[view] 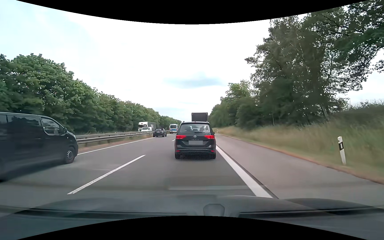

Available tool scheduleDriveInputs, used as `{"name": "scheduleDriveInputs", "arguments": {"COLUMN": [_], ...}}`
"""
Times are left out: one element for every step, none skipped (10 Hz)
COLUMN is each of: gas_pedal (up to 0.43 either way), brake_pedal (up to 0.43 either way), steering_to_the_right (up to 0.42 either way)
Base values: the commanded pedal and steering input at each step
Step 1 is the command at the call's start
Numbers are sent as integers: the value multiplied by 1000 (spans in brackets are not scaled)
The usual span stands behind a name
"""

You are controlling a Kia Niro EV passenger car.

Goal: Follow the waypoints while adhering to traffic rules and regulations

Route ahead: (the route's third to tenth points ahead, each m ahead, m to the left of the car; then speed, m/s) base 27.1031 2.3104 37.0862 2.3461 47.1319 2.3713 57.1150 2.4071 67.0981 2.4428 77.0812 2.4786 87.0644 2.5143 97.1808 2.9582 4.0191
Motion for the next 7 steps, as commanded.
{"name": "scheduleDriveInputs", "arguments": {"gas_pedal": [118, 118, 118, 110, 110, 110, 110], "brake_pedal": [0, 0, 0, 0, 0, 0, 0], "steering_to_the_right": [-2, -2, -2, -2, -2, -1, -2]}}
